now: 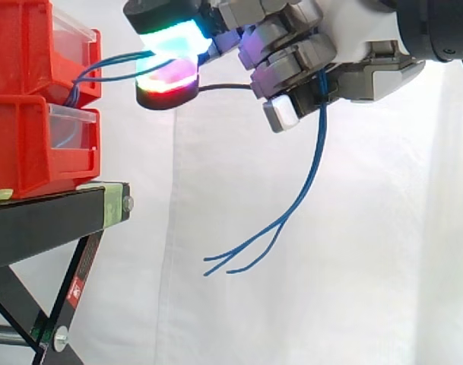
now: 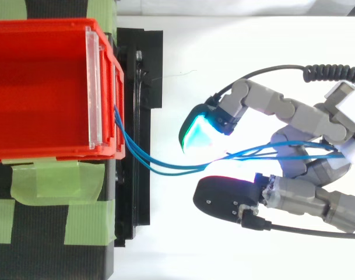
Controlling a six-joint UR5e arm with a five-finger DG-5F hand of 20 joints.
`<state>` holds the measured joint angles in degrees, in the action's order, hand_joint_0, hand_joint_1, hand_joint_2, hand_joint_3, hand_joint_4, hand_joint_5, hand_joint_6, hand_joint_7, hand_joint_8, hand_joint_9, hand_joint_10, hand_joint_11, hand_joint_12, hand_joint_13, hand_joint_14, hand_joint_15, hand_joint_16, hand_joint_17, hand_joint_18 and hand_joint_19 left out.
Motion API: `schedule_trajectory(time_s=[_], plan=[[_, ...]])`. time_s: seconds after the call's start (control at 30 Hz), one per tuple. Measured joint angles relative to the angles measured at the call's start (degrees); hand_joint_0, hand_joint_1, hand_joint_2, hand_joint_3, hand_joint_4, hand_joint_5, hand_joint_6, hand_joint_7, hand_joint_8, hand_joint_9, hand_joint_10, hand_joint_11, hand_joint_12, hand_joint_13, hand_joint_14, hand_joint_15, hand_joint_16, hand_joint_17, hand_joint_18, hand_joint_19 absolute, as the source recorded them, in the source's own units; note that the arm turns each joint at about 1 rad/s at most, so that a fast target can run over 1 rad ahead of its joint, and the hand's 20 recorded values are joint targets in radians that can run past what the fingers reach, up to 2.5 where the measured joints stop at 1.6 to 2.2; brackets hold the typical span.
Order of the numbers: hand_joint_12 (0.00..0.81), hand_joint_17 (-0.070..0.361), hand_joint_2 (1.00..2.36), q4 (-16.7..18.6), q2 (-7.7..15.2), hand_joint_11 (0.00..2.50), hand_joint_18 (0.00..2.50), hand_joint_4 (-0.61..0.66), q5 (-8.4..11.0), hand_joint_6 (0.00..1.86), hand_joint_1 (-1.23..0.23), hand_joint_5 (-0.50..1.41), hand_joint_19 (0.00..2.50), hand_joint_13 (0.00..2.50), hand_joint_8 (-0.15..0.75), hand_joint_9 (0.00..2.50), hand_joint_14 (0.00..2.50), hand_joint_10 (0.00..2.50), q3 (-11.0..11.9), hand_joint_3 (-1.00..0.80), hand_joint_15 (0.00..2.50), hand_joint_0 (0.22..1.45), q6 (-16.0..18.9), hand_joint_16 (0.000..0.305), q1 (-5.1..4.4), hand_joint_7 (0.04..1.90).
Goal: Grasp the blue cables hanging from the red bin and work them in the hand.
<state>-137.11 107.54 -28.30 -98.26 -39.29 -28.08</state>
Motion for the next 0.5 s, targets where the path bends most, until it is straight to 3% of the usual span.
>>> schedule_trajectory(time_s=[0.33,0.5], plan=[[0.706,0.158,1.0,0.0,0.0,2.5,2.5,0.3,0.0,0.0,-0.63,0.34,0.77,2.1,0.58,1.71,2.5,2.5,0.0,0.27,2.15,1.07,0.0,0.21,0.01,1.39],[0.706,0.158,1.19,0.0,0.01,2.5,2.5,0.29,0.0,0.0,-0.62,0.34,0.77,2.1,0.58,1.71,2.5,2.5,0.0,0.31,2.15,1.05,0.0,0.21,-0.01,1.39]])
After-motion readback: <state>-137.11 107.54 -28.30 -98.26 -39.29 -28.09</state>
